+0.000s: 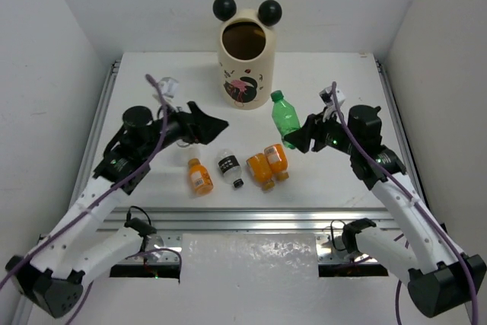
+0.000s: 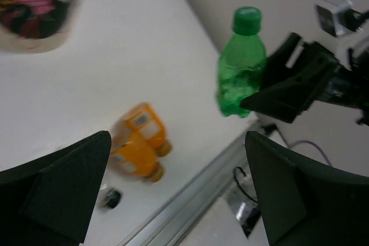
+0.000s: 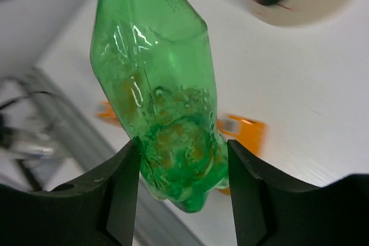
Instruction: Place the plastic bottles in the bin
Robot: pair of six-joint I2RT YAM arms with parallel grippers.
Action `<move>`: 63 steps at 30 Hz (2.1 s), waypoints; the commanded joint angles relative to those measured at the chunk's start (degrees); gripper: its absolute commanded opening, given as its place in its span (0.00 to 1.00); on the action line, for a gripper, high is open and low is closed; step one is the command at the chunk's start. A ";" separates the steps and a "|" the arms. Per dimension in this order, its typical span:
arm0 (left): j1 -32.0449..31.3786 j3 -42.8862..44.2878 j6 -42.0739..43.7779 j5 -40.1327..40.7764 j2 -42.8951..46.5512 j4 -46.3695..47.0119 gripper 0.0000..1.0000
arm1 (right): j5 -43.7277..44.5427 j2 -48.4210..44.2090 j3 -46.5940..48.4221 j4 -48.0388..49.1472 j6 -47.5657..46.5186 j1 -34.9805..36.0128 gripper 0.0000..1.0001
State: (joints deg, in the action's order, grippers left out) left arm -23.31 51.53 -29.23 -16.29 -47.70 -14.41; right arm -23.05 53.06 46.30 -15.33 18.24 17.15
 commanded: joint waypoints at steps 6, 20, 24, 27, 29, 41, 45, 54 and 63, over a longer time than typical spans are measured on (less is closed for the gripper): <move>-15.69 3.93 -3.82 -13.77 -9.67 28.21 1.00 | -33.55 -3.58 -5.18 32.46 26.40 0.87 0.30; -20.11 9.46 -3.46 -13.32 -19.53 32.51 0.86 | -41.45 -1.29 -5.70 45.73 35.80 2.37 0.30; -20.46 11.40 -3.46 -16.14 -20.59 34.37 0.01 | -40.94 -1.46 -5.35 43.83 34.16 2.36 0.48; -20.55 14.81 0.03 -7.76 -20.41 27.38 0.00 | -38.49 -2.96 -5.18 36.31 30.13 1.58 0.99; -20.46 17.80 1.45 3.67 -20.32 20.69 0.00 | -29.15 -5.49 -2.73 25.76 24.86 0.00 0.99; -8.25 42.41 13.31 40.63 -39.90 15.99 0.00 | 12.79 -22.91 -9.74 -6.46 14.55 -0.36 0.99; -7.19 50.50 19.90 42.74 -51.23 21.08 0.00 | 9.96 -23.88 -9.74 -8.22 13.84 -0.27 0.99; -3.94 67.29 19.30 38.36 -67.33 22.50 0.00 | 6.79 -26.34 -12.37 -7.96 14.02 -0.36 0.99; -3.94 64.23 17.64 40.11 -69.81 25.05 0.72 | 5.30 -24.67 -14.84 -6.38 12.35 -0.36 0.99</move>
State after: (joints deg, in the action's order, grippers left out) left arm -27.42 115.33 -10.61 22.90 -118.30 4.80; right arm -16.40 27.33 32.12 -24.51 32.05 16.82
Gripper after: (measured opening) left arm 0.600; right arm 0.986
